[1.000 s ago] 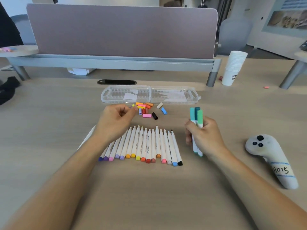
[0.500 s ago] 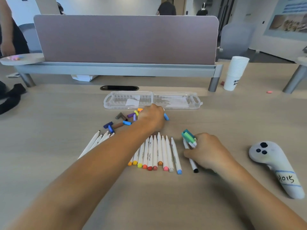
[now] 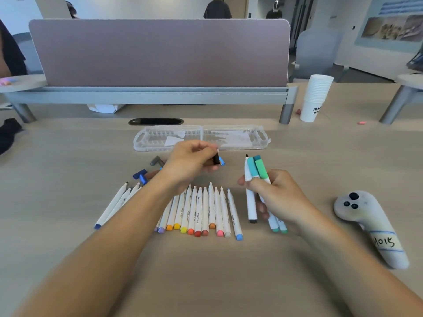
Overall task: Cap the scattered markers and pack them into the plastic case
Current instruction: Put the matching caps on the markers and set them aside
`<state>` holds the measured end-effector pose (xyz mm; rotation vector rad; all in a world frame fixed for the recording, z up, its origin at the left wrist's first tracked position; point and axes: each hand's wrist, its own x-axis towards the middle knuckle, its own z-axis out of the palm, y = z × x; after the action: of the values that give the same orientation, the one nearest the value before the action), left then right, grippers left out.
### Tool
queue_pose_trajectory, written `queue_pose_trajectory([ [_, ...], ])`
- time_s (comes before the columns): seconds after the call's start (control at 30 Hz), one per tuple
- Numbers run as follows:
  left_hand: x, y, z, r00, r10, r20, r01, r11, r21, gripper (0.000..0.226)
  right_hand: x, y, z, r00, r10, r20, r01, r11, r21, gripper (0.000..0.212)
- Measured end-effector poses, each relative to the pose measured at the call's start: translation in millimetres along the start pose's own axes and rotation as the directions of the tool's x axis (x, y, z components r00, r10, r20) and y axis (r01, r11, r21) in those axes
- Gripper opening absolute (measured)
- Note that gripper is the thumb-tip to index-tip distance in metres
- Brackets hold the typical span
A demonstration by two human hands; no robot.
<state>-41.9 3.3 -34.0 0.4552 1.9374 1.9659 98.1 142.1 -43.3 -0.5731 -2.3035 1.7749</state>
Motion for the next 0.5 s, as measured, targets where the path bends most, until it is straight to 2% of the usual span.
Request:
queue_pose_trajectory([
  [0.07,-15,-2,-7,0.999,-0.054,-0.006,0.05,0.964,-0.261,0.008,-7,-4,4,0.994,-0.034,0.101,0.032,0.999,0.018,0.026],
  [0.13,-23,-6,-11,0.998,-0.065,-0.013,0.057,0.937,-0.344,0.008,-13,-5,7,0.979,-0.063,0.196,0.054,0.997,0.052,0.024],
  [0.23,-32,-9,-11,0.998,-0.052,0.027,0.058,0.928,-0.367,0.013,-20,-7,11,0.949,-0.104,0.298,0.078,0.992,0.098,0.025],
  [0.5,-42,-6,-5,0.998,-0.026,0.055,0.044,0.929,-0.366,0.014,-20,-7,11,0.963,-0.083,0.258,0.089,0.996,-0.012,0.031],
])
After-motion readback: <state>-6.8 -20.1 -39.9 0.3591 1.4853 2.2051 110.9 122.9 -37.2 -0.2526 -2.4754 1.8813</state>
